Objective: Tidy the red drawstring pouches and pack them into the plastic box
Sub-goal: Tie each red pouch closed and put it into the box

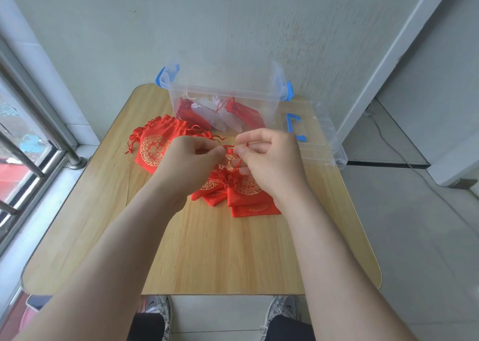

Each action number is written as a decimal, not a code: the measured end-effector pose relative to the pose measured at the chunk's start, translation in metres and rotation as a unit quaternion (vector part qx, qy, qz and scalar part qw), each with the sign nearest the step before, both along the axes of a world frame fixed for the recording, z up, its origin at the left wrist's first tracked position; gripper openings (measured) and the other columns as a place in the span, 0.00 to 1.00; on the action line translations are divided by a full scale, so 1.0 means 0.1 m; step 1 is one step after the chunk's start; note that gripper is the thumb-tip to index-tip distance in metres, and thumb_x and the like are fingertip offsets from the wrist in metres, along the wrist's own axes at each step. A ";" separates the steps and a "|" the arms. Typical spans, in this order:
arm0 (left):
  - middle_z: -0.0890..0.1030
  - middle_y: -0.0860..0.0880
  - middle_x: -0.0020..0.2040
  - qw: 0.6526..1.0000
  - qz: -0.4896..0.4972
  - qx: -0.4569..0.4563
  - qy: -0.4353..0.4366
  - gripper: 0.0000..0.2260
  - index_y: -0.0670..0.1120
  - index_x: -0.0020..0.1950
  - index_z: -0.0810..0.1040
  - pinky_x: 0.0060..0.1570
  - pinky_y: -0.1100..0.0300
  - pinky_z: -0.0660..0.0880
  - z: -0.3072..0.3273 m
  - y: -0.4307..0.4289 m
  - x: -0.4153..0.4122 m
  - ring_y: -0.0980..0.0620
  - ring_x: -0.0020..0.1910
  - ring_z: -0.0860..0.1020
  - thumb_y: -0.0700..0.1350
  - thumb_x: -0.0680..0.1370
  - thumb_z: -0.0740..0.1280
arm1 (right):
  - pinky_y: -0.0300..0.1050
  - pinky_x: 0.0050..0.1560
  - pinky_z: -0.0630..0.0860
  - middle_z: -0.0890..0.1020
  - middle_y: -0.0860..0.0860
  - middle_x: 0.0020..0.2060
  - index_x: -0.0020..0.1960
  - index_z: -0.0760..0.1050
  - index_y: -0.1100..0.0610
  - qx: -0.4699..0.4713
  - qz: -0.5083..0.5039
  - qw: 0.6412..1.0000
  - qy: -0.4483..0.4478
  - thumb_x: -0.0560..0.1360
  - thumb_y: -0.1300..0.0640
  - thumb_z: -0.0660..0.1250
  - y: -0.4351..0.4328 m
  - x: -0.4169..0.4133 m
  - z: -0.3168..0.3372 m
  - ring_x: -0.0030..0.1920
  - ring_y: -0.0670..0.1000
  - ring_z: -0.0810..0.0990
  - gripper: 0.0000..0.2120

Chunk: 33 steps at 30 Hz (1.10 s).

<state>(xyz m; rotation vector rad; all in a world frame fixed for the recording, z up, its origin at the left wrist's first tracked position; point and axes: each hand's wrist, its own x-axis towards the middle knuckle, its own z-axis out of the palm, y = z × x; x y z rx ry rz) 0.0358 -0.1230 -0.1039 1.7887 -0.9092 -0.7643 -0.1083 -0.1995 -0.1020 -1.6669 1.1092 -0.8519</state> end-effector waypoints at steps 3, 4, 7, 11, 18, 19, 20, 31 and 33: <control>0.88 0.45 0.45 0.999 0.012 -0.004 0.050 0.11 0.45 0.45 0.88 0.50 0.48 0.80 -0.01 -0.02 0.00 0.48 0.45 0.82 0.46 0.84 0.69 | 0.57 0.49 0.87 0.89 0.49 0.38 0.46 0.86 0.50 -0.030 -0.028 0.998 -0.043 0.77 0.62 0.73 -0.01 0.03 0.03 0.39 0.49 0.89 0.08; 0.88 0.45 0.45 0.998 0.011 -0.004 0.061 0.12 0.45 0.45 0.88 0.49 0.49 0.79 -0.01 -0.03 0.00 0.48 0.44 0.81 0.46 0.84 0.69 | 0.55 0.50 0.87 0.89 0.48 0.38 0.45 0.87 0.50 -0.041 -0.033 0.997 -0.052 0.77 0.62 0.72 -0.02 0.03 0.05 0.41 0.48 0.89 0.08; 0.89 0.48 0.44 0.997 -0.006 0.001 0.077 0.10 0.45 0.48 0.88 0.44 0.58 0.78 0.00 -0.04 -0.02 0.51 0.43 0.81 0.46 0.84 0.69 | 0.40 0.50 0.82 0.89 0.45 0.41 0.48 0.88 0.53 -0.066 -0.012 0.995 -0.067 0.77 0.67 0.67 -0.03 0.02 0.09 0.46 0.42 0.88 0.14; 0.89 0.49 0.46 0.996 -0.077 0.010 0.045 0.11 0.44 0.52 0.88 0.40 0.65 0.76 0.04 -0.02 -0.04 0.55 0.42 0.80 0.47 0.85 0.68 | 0.40 0.55 0.82 0.90 0.47 0.48 0.55 0.88 0.56 -0.070 0.060 0.994 -0.067 0.81 0.69 0.64 -0.05 0.00 0.08 0.53 0.42 0.88 0.16; 0.85 0.38 0.53 0.988 -0.147 0.004 0.046 0.13 0.40 0.53 0.86 0.50 0.54 0.73 0.11 0.02 -0.06 0.53 0.45 0.77 0.49 0.78 0.73 | 0.37 0.56 0.81 0.90 0.47 0.51 0.60 0.87 0.55 -0.057 0.109 0.991 -0.042 0.84 0.68 0.63 -0.08 -0.02 0.01 0.54 0.41 0.87 0.16; 0.85 0.39 0.51 0.989 -0.144 0.003 0.042 0.13 0.40 0.53 0.86 0.50 0.55 0.73 0.10 0.01 -0.06 0.52 0.45 0.77 0.50 0.78 0.73 | 0.36 0.54 0.81 0.89 0.48 0.52 0.62 0.86 0.55 -0.053 0.109 0.992 -0.041 0.84 0.68 0.63 -0.09 -0.02 0.01 0.53 0.42 0.88 0.16; 0.86 0.42 0.48 0.990 -0.133 0.001 0.039 0.13 0.40 0.52 0.87 0.49 0.57 0.74 0.09 0.01 -0.05 0.54 0.44 0.78 0.50 0.79 0.73 | 0.35 0.51 0.81 0.89 0.48 0.52 0.64 0.84 0.54 -0.053 0.109 0.992 -0.036 0.85 0.68 0.62 -0.08 -0.02 0.02 0.50 0.42 0.88 0.17; 0.82 0.51 0.38 0.993 -0.046 0.050 0.094 0.11 0.41 0.54 0.87 0.46 0.52 0.72 0.07 0.00 0.03 0.53 0.40 0.77 0.48 0.80 0.73 | 0.33 0.49 0.75 0.82 0.42 0.52 0.63 0.76 0.45 -0.172 0.149 0.964 0.135 0.74 0.56 0.74 0.03 -0.04 0.05 0.46 0.36 0.79 0.20; 0.81 0.50 0.39 0.993 -0.048 0.055 0.091 0.10 0.43 0.53 0.88 0.46 0.52 0.73 0.07 0.00 0.03 0.53 0.40 0.77 0.49 0.80 0.74 | 0.30 0.51 0.75 0.83 0.42 0.51 0.60 0.80 0.47 -0.206 0.139 0.956 0.154 0.75 0.53 0.77 0.03 -0.04 0.03 0.50 0.37 0.79 0.15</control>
